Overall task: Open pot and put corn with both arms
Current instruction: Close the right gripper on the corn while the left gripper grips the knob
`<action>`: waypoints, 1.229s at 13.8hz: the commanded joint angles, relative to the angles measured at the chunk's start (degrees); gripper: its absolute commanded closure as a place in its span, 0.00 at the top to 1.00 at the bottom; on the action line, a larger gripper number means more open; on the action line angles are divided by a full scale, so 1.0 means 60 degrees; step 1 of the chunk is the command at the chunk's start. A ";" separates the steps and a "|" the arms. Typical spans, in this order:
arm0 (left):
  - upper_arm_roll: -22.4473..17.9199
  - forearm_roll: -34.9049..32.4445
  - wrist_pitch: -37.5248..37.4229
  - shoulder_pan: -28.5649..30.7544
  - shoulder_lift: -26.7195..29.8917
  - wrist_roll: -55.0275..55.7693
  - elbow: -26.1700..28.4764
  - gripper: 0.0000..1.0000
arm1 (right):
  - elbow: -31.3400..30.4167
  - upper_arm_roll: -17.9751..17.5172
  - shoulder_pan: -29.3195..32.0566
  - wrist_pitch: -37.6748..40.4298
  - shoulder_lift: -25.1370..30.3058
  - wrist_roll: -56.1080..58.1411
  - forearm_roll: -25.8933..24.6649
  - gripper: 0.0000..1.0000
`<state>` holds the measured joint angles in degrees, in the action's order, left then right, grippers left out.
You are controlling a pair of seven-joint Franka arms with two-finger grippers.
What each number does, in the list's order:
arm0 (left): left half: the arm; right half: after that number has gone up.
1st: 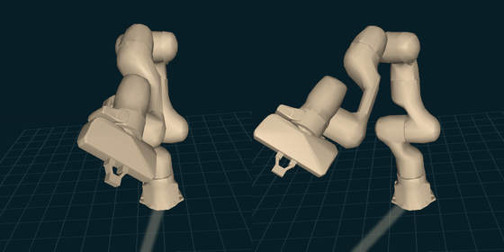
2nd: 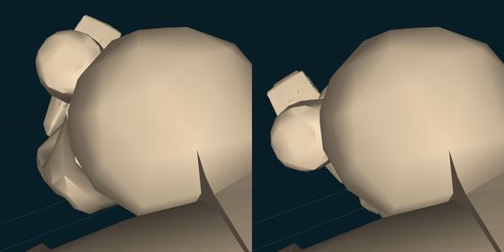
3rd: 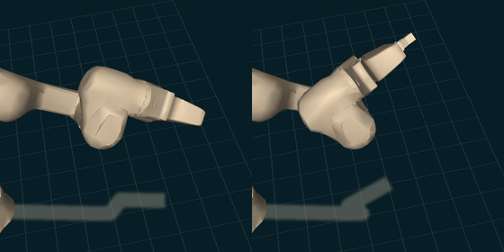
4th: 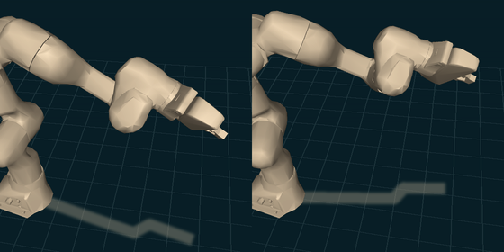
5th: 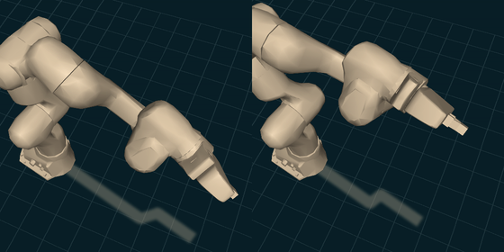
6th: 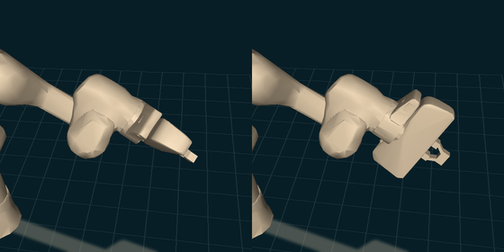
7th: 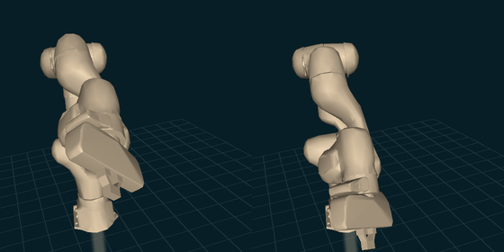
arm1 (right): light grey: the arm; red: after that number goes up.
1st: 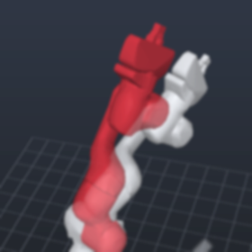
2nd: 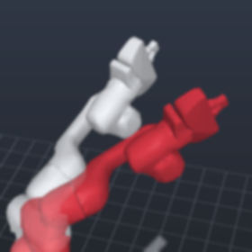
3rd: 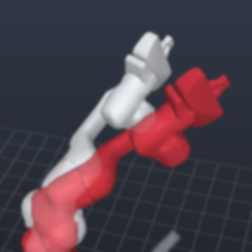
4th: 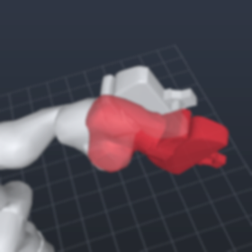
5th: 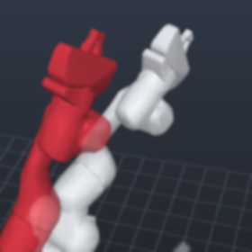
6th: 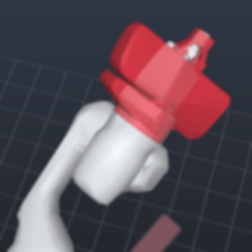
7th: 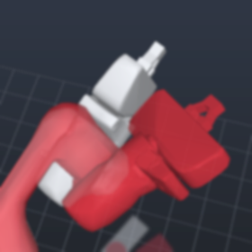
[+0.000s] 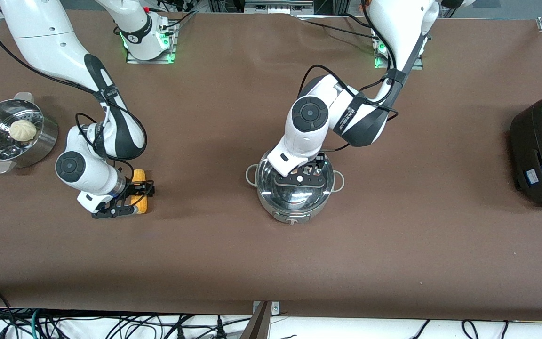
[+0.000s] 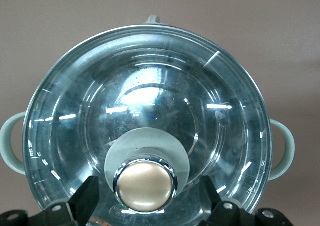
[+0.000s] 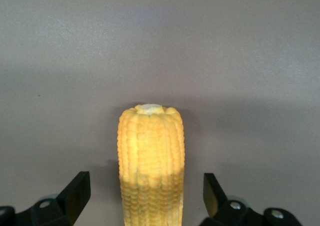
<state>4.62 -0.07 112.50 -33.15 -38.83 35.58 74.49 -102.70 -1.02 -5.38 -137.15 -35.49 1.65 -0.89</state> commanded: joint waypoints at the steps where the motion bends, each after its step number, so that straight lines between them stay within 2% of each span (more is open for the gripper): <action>1: -0.0081 -0.0208 -0.0088 -0.0056 -0.0223 -0.0070 -0.0374 0.89 | -0.0344 -0.0049 0.0105 -0.0169 0.0217 0.0106 0.0090 1.00; 2: -0.0081 -0.0208 -0.0088 -0.0056 -0.0223 -0.0070 -0.0374 0.88 | -0.0359 -0.0049 0.0105 -0.0169 0.0203 0.0106 0.0090 1.00; 4: -0.0081 -0.0208 -0.0088 -0.0056 -0.0237 -0.0085 -0.0374 0.77 | -0.0417 -0.0049 0.0120 -0.0183 0.0173 0.0106 0.0090 1.00; 5: -0.0081 -0.0208 -0.0088 -0.0042 -0.0237 -0.0085 -0.0388 0.63 | -0.0476 -0.0049 0.0120 -0.0212 0.0173 0.0106 0.0090 1.00; 7: -0.0081 -0.0208 -0.0088 -0.0042 -0.0237 -0.0085 -0.0388 0.44 | -0.0607 -0.0049 0.0134 -0.0315 0.0173 0.0106 0.0090 1.00; 8: -0.0081 -0.0193 -0.0088 -0.0027 -0.0223 -0.0085 -0.0403 0.37 | -0.0666 -0.0049 0.0134 -0.0330 0.0173 0.0106 0.0104 1.00; 11: -0.0081 -0.0178 -0.0088 -0.0027 -0.0223 -0.0070 -0.0403 0.22 | -0.0681 -0.0049 0.0163 -0.0330 0.0159 0.0106 0.0105 1.00; 12: -0.0081 -0.0178 -0.0088 -0.0027 -0.0223 -0.0070 -0.0403 0.12 | -0.0681 -0.0049 0.0163 -0.0330 0.0144 0.0106 0.0105 1.00; 13: -0.0081 -0.0178 -0.0088 -0.0042 -0.0223 -0.0055 -0.0403 0.00 | -0.0681 -0.0049 0.0163 -0.0330 0.0158 0.0106 0.0105 0.85; 14: -0.0081 -0.0178 -0.0102 -0.0042 -0.0223 -0.0055 -0.0403 0.00 | -0.0681 -0.0049 0.0163 -0.0286 0.0159 0.0149 0.0105 0.59; 15: -0.0081 -0.0178 -0.0102 -0.0042 -0.0208 -0.0041 -0.0403 0.00 | -0.0681 -0.0049 0.0163 -0.0257 0.0159 0.0150 0.0105 0.37; 16: -0.0081 -0.0149 -0.0102 -0.0027 -0.0194 -0.0041 -0.0403 0.00 | -0.0681 -0.0049 0.0163 -0.0242 0.0159 0.0150 0.0105 0.23; 17: -0.0081 -0.0149 -0.0131 -0.0027 -0.0164 -0.0026 -0.0403 0.00 | -0.0681 -0.0049 0.0163 -0.0227 0.0159 0.0164 0.0105 0.16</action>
<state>4.41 -0.08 112.51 -33.11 -39.01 35.58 74.39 -105.57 -0.95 -4.86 -138.14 -35.49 1.65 -0.89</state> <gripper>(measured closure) 0.502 0.414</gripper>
